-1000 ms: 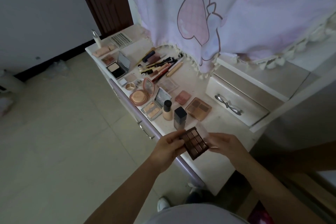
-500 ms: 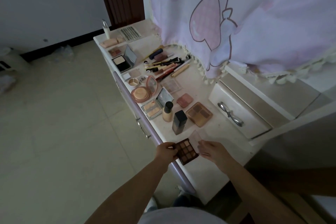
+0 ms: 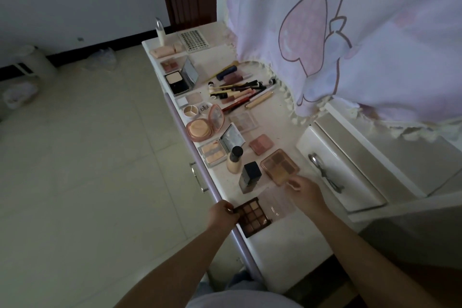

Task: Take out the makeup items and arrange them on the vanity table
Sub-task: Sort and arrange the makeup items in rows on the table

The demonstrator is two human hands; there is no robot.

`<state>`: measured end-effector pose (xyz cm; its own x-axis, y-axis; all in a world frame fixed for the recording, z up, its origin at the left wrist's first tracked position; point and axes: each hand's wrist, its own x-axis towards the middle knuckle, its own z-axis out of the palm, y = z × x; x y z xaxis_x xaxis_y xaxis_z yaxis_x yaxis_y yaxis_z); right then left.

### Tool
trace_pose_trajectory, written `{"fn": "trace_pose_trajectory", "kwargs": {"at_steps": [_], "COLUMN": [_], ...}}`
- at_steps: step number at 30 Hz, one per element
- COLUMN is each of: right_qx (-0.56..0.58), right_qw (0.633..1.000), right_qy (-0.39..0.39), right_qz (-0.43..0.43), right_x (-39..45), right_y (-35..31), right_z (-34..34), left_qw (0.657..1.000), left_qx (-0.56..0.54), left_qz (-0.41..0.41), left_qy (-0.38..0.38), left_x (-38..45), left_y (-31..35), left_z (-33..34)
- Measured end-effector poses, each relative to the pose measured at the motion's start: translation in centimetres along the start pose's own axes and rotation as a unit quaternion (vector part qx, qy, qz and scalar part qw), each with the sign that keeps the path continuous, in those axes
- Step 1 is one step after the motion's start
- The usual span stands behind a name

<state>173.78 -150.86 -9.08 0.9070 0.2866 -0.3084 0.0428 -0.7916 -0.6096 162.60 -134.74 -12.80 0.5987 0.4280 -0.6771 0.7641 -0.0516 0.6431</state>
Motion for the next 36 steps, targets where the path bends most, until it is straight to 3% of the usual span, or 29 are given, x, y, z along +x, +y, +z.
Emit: {"fn": "trace_pose_trajectory", "kwargs": {"at_steps": [3,7,10,12,15,21,24,28,36], "right_qx": [-0.07,-0.196,-0.204,-0.153,0.016,0.238,0.216,0.214,0.247], "right_qw": [0.995,0.98,0.979,0.988,1.0,0.971,0.973,0.971,0.967], "right_qy": [0.007,-0.037,-0.011,0.005,0.003,-0.006,-0.015,-0.024,-0.007], "right_qz": [-0.073,-0.008,-0.015,-0.03,-0.01,-0.011,-0.073,-0.108,-0.065], "right_x": [2.9,5.7,6.4,6.3,5.1,-1.0,-4.4,-7.8,-10.6], "right_y": [-0.8,-0.4,0.5,0.7,0.5,-0.4,-1.8,-3.2,-3.3], "right_z": [0.5,2.1,2.8,2.6,1.3,-3.6,-5.4,-5.8,-4.6], "left_qw": [0.999,0.996,0.994,0.991,0.985,0.97,0.953,0.925,0.912], "left_qx": [0.029,0.074,0.09,0.095,0.085,-0.015,-0.113,-0.132,-0.139], "left_qz": [0.014,0.04,0.064,0.089,0.142,0.24,0.241,0.267,0.274], "left_qy": [0.001,0.007,0.025,0.04,0.039,-0.048,-0.146,-0.237,-0.273], "left_x": [-0.1,-0.4,-0.9,-1.3,-2.2,-4.5,-5.5,-6.2,-6.3], "left_y": [0.0,-0.5,-0.6,-0.1,0.9,5.8,8.5,9.3,8.5], "left_z": [0.0,-0.4,-1.2,-1.9,-2.8,-2.9,-2.1,-1.5,-1.7]}}
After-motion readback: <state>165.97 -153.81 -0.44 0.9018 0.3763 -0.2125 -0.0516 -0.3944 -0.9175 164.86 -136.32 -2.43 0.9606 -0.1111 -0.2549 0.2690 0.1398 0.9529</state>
